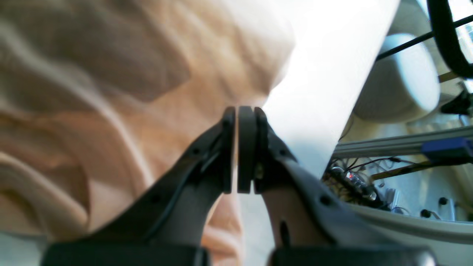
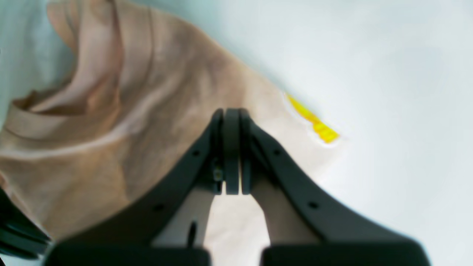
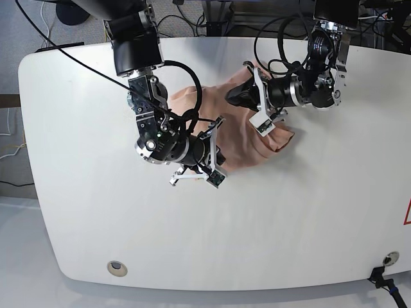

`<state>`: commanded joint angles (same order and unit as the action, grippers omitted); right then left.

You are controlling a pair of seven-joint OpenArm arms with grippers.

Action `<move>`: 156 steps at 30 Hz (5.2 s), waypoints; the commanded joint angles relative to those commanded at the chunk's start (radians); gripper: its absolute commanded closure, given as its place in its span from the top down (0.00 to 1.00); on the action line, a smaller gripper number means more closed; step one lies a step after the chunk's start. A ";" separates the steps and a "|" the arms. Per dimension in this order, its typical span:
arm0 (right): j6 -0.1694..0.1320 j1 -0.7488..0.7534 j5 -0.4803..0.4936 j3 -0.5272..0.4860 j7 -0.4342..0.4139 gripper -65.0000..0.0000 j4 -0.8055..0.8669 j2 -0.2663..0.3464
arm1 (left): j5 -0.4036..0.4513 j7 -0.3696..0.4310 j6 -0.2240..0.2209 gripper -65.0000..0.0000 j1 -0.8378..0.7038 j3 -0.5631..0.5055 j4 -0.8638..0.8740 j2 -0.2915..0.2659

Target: Fold the T-shirt properly

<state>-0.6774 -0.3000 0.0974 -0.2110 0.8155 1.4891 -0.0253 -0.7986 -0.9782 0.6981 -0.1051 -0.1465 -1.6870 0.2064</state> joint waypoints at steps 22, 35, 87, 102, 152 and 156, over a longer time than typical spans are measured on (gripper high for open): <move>0.098 0.077 0.000 0.061 -0.172 0.00 -0.121 0.089 | 0.020 0.003 0.000 0.00 0.187 -0.098 0.342 0.000; 0.100 0.273 0.000 0.106 -0.068 0.00 0.180 0.084 | 0.063 0.003 0.000 0.00 0.339 -0.100 0.416 0.052; 0.181 0.239 0.002 0.106 -0.210 0.00 0.026 0.120 | 0.180 0.002 0.000 0.00 0.241 -0.160 0.273 0.075; 0.183 0.327 0.002 0.104 -0.109 0.00 0.147 0.058 | 0.175 0.002 0.000 0.00 0.238 -0.157 0.272 0.135; 0.459 1.215 -0.196 0.249 -0.939 0.00 0.465 0.068 | 0.496 0.557 0.000 0.00 -0.677 0.697 -0.247 -0.080; 0.459 1.298 -0.087 0.269 -0.939 0.00 0.465 0.075 | 0.496 0.557 0.000 0.00 -0.744 0.695 -0.247 -0.130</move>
<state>-0.2186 0.9981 0.0100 0.0575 -0.1235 1.9540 0.0499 -0.3030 -0.4212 0.6981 -0.8493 0.5485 -1.9341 0.0760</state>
